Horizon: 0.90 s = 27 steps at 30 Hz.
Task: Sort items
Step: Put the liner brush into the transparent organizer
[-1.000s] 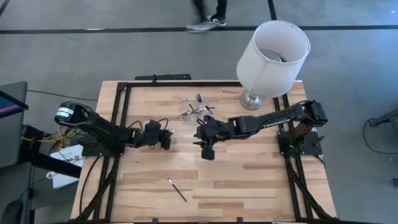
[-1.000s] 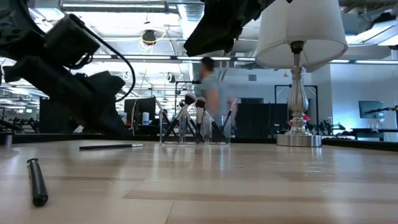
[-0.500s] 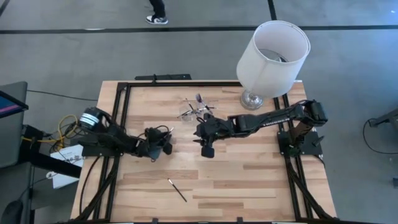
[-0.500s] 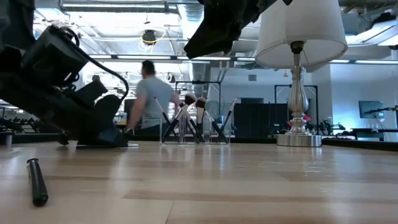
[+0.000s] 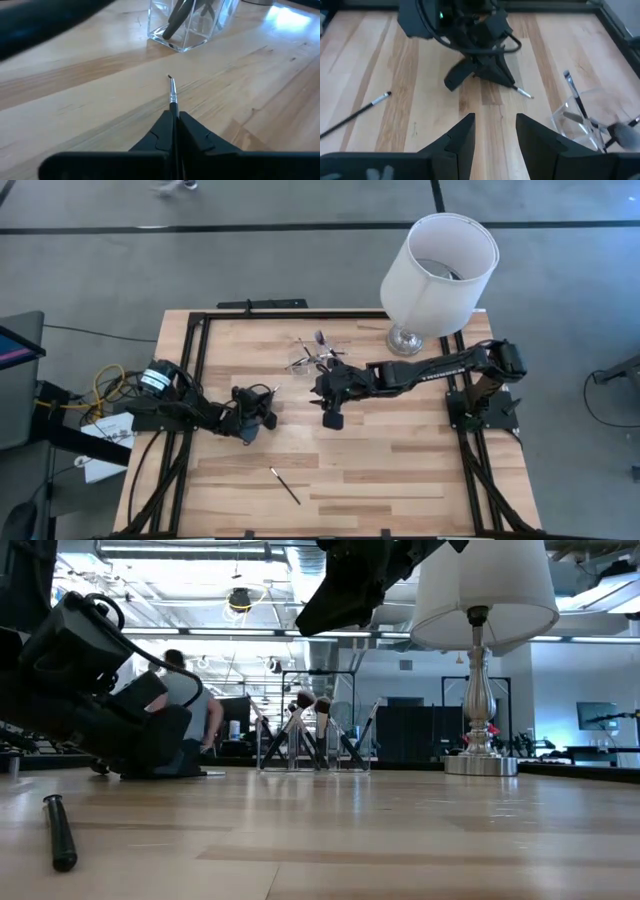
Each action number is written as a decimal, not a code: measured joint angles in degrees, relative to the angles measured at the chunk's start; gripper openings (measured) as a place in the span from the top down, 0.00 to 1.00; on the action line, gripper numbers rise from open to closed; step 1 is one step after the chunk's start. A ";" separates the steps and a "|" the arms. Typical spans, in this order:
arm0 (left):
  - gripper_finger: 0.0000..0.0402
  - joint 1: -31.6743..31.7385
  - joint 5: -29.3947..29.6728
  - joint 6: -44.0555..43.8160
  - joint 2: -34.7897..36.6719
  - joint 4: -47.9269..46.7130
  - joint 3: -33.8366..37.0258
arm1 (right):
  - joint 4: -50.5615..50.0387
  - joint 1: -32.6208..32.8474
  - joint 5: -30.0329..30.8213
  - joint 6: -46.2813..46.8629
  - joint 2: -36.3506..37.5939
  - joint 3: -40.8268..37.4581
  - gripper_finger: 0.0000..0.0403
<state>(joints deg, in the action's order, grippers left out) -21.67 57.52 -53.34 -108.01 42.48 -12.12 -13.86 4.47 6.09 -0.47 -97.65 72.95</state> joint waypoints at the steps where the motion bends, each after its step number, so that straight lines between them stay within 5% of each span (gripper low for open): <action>1: 0.96 0.00 -0.02 0.05 0.01 0.15 0.02 | 0.55 0.25 0.00 0.12 0.06 0.05 0.67; 6: 0.97 -0.09 -2.19 0.93 3.58 1.71 0.19 | 1.22 3.96 0.15 -1.08 3.90 1.98 0.69; 14: 0.97 -0.03 -9.29 14.07 22.31 3.39 -0.24 | 3.11 6.92 2.87 -8.94 9.74 -4.35 0.71; 18: 0.97 -0.13 -9.81 23.54 30.42 4.28 -0.33 | 19.64 4.55 0.12 -8.95 7.50 -14.19 0.71; 22: 0.97 -0.17 -12.82 30.92 35.66 5.13 -0.33 | 44.09 0.44 -9.54 -9.11 2.50 -20.63 0.71; 27: 0.97 -0.37 -16.83 37.64 39.47 7.58 -0.35 | 67.64 -2.42 -18.36 -2.02 -7.41 -21.69 0.71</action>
<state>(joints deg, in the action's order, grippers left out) -22.04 40.68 -15.70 -68.54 50.05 -12.47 53.78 2.05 -12.27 -2.49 -105.06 51.26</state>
